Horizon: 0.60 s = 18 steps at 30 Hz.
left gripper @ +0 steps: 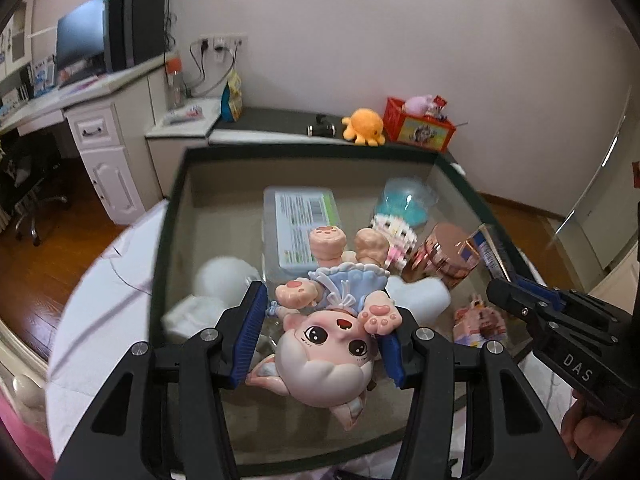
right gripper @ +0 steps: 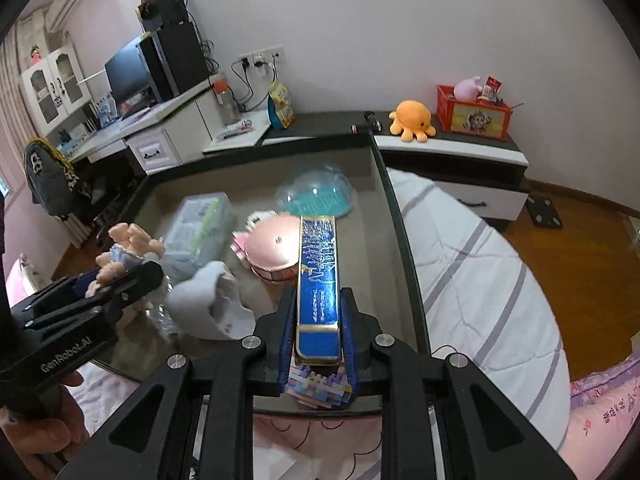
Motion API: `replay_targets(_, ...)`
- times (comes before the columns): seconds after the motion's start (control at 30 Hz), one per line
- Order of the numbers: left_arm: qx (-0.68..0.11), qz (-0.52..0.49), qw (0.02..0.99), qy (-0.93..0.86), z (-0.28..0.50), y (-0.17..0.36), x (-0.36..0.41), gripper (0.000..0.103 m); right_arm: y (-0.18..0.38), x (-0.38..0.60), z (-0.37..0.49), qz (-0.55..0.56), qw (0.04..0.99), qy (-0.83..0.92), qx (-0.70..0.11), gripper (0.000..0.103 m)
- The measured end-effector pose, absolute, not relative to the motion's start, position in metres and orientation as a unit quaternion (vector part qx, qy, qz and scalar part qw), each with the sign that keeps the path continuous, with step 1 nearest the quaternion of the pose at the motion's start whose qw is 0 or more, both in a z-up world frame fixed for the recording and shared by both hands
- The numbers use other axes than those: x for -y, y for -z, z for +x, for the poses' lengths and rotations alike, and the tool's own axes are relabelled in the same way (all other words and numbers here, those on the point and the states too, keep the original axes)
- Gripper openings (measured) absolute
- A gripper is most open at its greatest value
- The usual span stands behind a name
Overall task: Organize rigid objects
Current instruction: 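Lower both held items into the pink box and open both tools, then withdraw both tools from the box back over the table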
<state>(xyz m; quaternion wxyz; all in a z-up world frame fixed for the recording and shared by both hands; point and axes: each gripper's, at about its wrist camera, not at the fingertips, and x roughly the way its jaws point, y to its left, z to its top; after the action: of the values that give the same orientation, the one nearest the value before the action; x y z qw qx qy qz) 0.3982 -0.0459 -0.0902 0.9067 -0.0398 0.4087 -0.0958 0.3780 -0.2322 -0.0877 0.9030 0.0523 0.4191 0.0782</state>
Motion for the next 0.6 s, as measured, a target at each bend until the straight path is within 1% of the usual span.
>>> replay_targets(0.07,-0.403,-0.031,0.910,0.091,0.396,0.090,0.050,0.054,0.091,0.233,0.379,0.052,0.902,-0.076,-0.423,0.022)
replay_targets(0.1,-0.404,-0.035,0.910,0.090,0.395,0.090,0.049,0.057,0.092,0.233,0.378,0.051,0.901,-0.074,-0.424,0.025)
replay_targets(0.13,-0.403,-0.040,0.909,0.095,0.394,0.089,0.048,0.060,0.092,0.233,0.378,0.051,0.901,-0.074,-0.425,0.035)
replay_targets(0.17,-0.400,-0.041,0.910,0.099,0.392,0.086,0.048,0.070,0.092,0.233,0.377,0.052,0.901,-0.075,-0.425,0.045)
replay_targets(0.2,-0.393,-0.039,0.913,0.104,0.387,0.082,0.048,0.081,0.090,0.233,0.375,0.054,0.902,-0.076,-0.422,0.069)
replay_targets(0.23,-0.384,-0.031,0.918,0.097,0.381,0.077,0.048,0.088,0.087,0.233,0.372,0.061,0.904,-0.086,-0.415,0.081)
replay_targets(0.27,-0.372,-0.024,0.924,0.082,0.376,0.073,0.047,0.097,0.085,0.232,0.370,0.063,0.905,-0.090,-0.412,0.082)
replay_targets(0.3,-0.359,-0.019,0.930,0.073,0.369,0.068,0.046,0.103,0.081,0.230,0.365,0.057,0.908,-0.079,-0.407,0.087)
replay_targets(0.37,-0.341,-0.030,0.937,0.073,0.355,0.057,0.037,0.103,0.075,0.229,0.360,0.055,0.912,-0.074,-0.400,0.091)
replay_targets(0.4,-0.337,-0.036,0.938,0.072,0.350,0.052,0.034,0.103,0.070,0.229,0.356,0.062,0.913,-0.078,-0.395,0.103)
replay_targets(0.6,-0.305,-0.052,0.949,0.057,0.305,0.022,0.012,0.103,0.036,0.225,0.324,0.086,0.932,-0.079,-0.344,0.103)
